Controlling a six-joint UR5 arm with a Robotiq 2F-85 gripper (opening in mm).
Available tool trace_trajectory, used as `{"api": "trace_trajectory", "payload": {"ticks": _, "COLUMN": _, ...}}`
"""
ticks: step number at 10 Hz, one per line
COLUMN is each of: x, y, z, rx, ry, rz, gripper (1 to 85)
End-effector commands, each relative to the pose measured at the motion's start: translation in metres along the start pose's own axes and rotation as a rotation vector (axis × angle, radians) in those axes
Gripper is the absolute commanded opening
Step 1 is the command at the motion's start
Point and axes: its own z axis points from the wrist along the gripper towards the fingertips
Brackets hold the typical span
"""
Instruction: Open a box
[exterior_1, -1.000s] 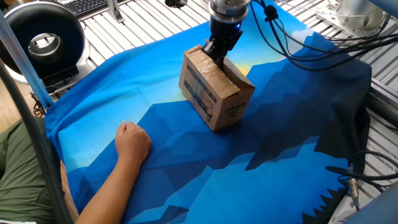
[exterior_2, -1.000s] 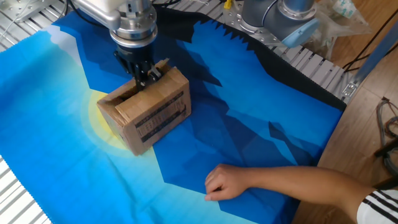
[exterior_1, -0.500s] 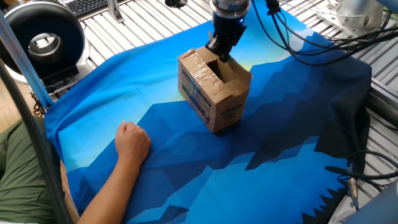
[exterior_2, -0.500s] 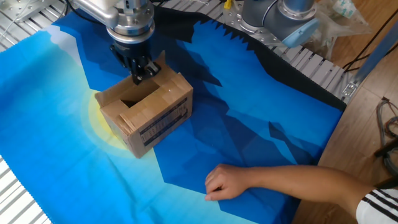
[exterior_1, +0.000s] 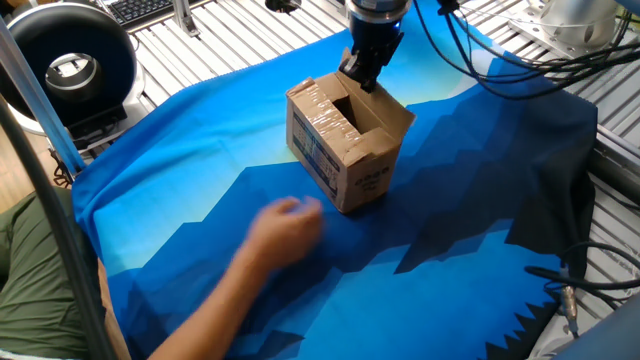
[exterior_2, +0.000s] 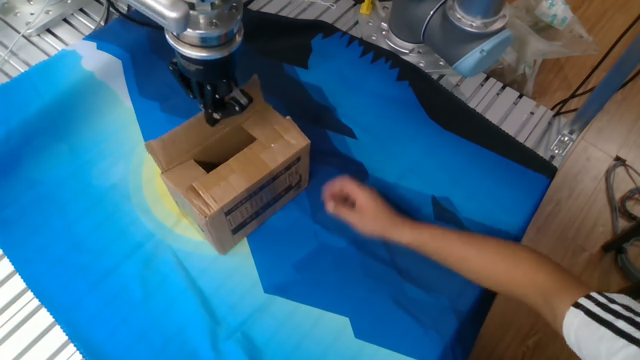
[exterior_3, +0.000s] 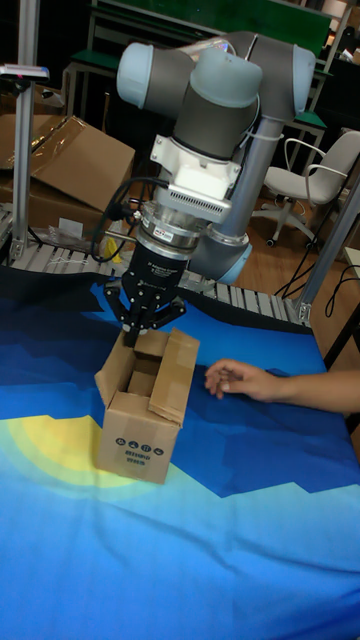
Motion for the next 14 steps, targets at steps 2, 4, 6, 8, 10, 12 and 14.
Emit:
{"api": "trace_trajectory", "payload": {"ticks": 2, "x": 0.005, "y": -0.003, "z": 0.013, "rx": -0.013, "ry": -0.054, "rz": -0.041, "gripper": 1.3}}
{"api": "trace_trajectory", "payload": {"ticks": 4, "x": 0.006, "y": -0.002, "z": 0.018, "rx": -0.018, "ry": -0.067, "rz": -0.057, "gripper": 1.3}}
{"api": "trace_trajectory", "payload": {"ticks": 6, "x": 0.006, "y": -0.004, "z": 0.016, "rx": -0.013, "ry": -0.072, "rz": -0.069, "gripper": 1.3}}
{"api": "trace_trajectory", "payload": {"ticks": 8, "x": 0.009, "y": -0.014, "z": 0.004, "rx": 0.016, "ry": -0.06, "rz": -0.063, "gripper": 1.3}}
{"api": "trace_trajectory", "payload": {"ticks": 10, "x": 0.014, "y": -0.033, "z": 0.0, "rx": 0.078, "ry": -0.064, "rz": -0.04, "gripper": 1.3}}
{"api": "trace_trajectory", "payload": {"ticks": 12, "x": 0.014, "y": -0.036, "z": 0.006, "rx": 0.09, "ry": -0.083, "rz": -0.021, "gripper": 1.3}}
{"api": "trace_trajectory", "payload": {"ticks": 14, "x": 0.011, "y": -0.025, "z": 0.018, "rx": 0.052, "ry": -0.106, "rz": -0.017, "gripper": 1.3}}
